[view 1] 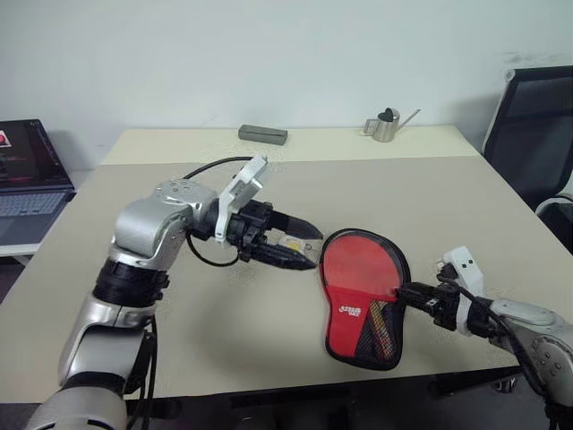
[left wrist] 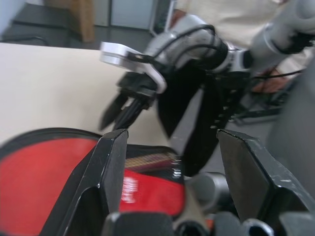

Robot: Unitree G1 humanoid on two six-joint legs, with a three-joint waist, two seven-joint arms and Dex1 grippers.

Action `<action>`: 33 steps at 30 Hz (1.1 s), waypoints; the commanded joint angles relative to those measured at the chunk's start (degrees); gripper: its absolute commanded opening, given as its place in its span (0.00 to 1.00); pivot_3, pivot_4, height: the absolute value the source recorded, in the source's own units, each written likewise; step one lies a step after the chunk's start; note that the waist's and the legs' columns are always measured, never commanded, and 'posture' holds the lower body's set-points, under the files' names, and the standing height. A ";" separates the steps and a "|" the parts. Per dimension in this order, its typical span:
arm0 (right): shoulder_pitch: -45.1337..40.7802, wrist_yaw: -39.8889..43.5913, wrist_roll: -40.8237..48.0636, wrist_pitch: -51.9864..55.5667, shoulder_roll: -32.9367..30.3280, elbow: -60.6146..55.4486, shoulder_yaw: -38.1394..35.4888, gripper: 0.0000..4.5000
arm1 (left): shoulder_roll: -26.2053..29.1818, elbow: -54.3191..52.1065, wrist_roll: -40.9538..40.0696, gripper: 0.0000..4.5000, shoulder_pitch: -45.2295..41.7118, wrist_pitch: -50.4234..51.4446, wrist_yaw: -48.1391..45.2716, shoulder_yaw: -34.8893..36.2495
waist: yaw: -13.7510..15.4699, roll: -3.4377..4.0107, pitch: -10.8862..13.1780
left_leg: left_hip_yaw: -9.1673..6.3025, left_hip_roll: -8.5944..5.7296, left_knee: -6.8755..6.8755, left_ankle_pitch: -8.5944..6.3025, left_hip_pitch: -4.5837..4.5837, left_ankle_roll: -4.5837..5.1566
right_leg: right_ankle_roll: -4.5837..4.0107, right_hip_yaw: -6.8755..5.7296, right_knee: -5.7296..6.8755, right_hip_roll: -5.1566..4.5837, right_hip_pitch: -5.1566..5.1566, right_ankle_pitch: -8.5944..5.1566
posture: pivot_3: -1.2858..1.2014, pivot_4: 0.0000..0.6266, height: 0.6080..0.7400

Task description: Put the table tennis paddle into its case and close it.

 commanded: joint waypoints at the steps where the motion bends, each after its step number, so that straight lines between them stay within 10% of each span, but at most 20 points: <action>1: -2.83 -1.58 1.41 1.21 -0.67 -0.19 -2.31 0.67 | 2.86 -4.97 -2.44 0.70 1.63 0.32 -2.54 0.50 | 0.02 0.00 0.02 | 0.00 0.03 0.01 0.00 0.00 0.00 | -0.04 0.00 -0.03 0.00 0.02 -0.02 | 0.52 0.24 1.00; 14: -8.99 -9.22 -7.87 -3.10 1.29 11.97 3.00 0.67 | 14.75 -12.06 -0.12 0.70 13.41 -7.82 0.30 3.98 | 0.17 0.06 0.05 | 0.01 0.05 -0.03 -0.02 -0.09 -0.01 | -0.21 0.05 -0.20 0.19 0.00 -0.11 | 0.52 0.24 1.00; 33: -14.39 -10.30 -4.82 7.92 10.39 20.32 1.49 0.67 | 17.08 -13.79 -1.84 0.70 16.12 -7.03 3.64 7.13 | -0.07 0.15 0.04 | 0.00 0.26 -0.06 -0.02 -0.02 0.00 | -0.24 0.14 -0.28 0.60 0.04 -0.11 | 0.52 0.24 1.00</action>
